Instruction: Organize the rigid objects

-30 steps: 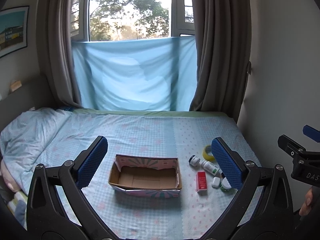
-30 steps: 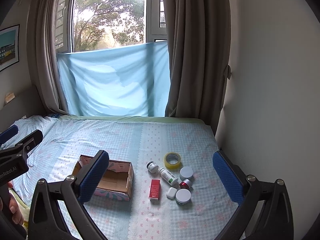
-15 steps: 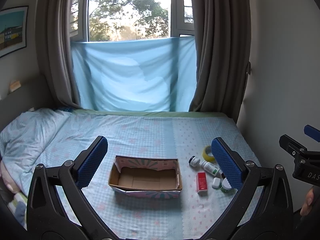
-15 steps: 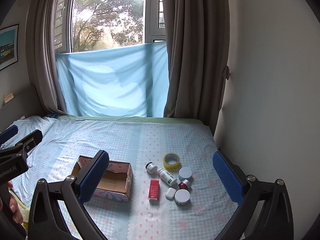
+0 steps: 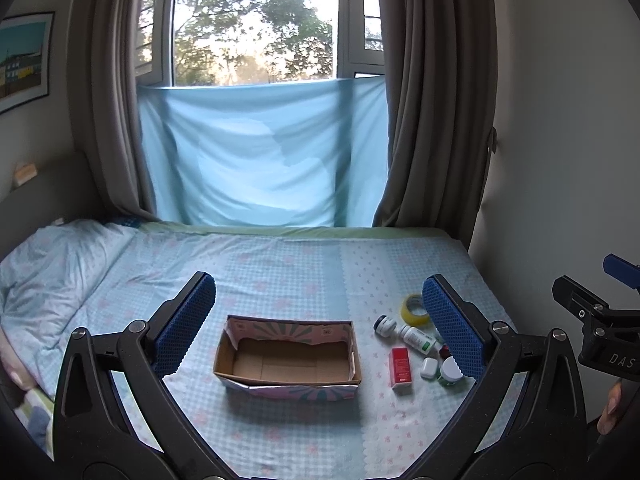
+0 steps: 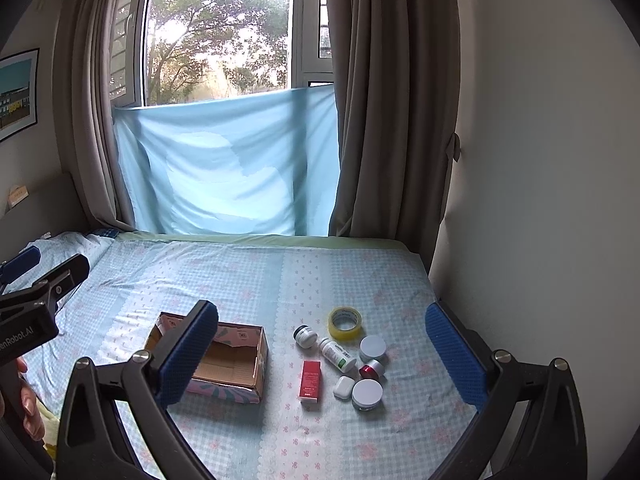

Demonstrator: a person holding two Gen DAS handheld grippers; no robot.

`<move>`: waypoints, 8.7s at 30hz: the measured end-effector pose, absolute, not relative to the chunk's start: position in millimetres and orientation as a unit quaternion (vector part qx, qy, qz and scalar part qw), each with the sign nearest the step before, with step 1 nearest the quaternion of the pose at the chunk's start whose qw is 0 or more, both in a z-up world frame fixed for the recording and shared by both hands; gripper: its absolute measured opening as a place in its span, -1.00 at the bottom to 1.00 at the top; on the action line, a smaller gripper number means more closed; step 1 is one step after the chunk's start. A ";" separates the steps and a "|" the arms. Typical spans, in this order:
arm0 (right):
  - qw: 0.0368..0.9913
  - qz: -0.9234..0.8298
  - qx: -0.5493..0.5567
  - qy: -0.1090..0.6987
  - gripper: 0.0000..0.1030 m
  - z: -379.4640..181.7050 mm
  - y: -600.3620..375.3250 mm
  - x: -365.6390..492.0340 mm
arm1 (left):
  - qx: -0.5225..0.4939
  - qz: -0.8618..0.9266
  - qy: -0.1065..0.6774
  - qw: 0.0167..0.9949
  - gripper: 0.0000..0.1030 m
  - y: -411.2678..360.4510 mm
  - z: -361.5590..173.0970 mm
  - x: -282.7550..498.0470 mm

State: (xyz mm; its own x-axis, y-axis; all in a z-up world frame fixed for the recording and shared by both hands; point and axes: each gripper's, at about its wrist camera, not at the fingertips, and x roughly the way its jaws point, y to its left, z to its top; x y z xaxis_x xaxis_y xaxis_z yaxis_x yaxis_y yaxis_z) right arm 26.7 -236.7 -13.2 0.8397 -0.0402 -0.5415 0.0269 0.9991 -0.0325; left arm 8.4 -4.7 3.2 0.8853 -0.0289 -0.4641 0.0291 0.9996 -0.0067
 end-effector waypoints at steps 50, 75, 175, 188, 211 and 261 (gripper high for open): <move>0.860 -0.062 0.029 0.506 1.00 -227.3 -408.7 250.5 | 0.018 -0.102 0.592 0.799 0.99 -205.1 -284.6 244.1; 0.715 -0.084 0.088 0.689 1.00 -454.8 -412.7 374.4 | 0.002 -0.041 0.763 0.645 0.29 -225.5 -504.0 303.8; 0.719 0.100 -0.038 0.687 0.28 -431.3 -21.8 309.1 | 0.149 -0.131 0.731 0.653 -0.26 106.4 -461.8 330.8; 0.738 0.138 -0.034 0.659 1.00 -423.0 -20.9 301.0 | 0.151 -0.124 0.716 0.670 1.00 107.3 -441.0 340.9; 0.772 0.122 -0.060 0.621 1.00 -346.6 -24.0 276.2 | 0.105 -0.102 0.671 0.727 1.00 137.7 -349.9 313.7; 0.829 -0.042 0.001 0.558 1.00 -219.7 -280.6 193.0 | 0.120 -0.170 0.590 0.781 1.00 -94.9 -256.3 288.4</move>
State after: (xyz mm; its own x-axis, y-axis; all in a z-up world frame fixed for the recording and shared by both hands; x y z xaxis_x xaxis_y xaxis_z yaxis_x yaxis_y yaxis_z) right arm 193.0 -280.6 -219.7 0.3731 -0.0685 -0.9253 0.0709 0.9965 -0.0452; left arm 288.4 -94.9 -256.3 0.2470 -0.1235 -0.9611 0.4058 0.9139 -0.0132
